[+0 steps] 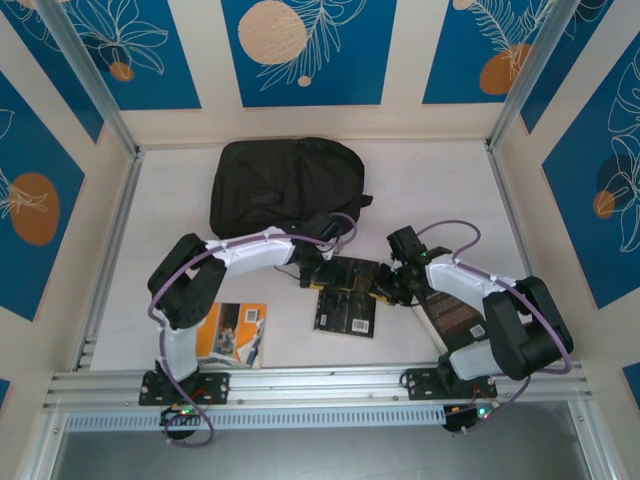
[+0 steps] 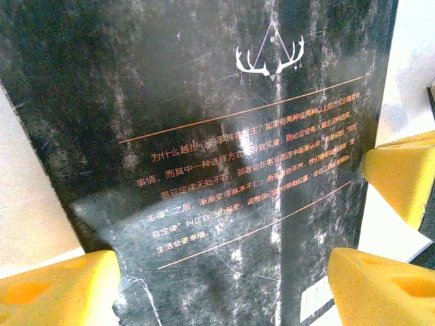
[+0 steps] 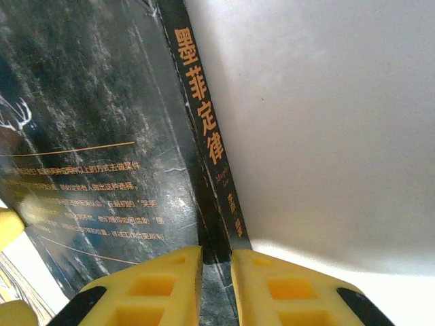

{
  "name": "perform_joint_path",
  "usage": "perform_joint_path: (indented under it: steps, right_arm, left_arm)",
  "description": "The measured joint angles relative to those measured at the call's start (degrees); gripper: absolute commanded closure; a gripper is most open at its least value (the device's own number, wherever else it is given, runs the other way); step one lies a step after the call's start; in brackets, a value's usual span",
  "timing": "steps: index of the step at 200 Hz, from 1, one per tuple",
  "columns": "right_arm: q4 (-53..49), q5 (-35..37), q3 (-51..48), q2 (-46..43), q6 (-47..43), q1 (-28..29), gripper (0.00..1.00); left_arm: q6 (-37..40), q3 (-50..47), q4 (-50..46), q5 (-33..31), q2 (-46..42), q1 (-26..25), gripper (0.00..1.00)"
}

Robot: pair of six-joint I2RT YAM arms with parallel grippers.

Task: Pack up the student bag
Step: Rotate the book at the center of the table, then pick up the book at the center of the table.

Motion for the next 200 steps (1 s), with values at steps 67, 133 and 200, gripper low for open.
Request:
perform_joint_path:
  steps: [67,133,200]
  right_arm:
    - [0.28,-0.37,0.46,0.98,-0.85,0.44,0.79]
    - [0.48,-0.44,1.27,1.92,-1.07,1.44,0.79]
    - [0.96,-1.01,1.55,2.75,-1.05,1.64,0.78]
  left_arm:
    - [1.18,-4.11,0.09,-0.02,-4.11,3.91,0.20]
    - [1.11,-4.20,0.96,0.42,-2.69,4.72,0.20]
    - [0.37,-3.72,2.36,2.45,0.11,4.13,0.27]
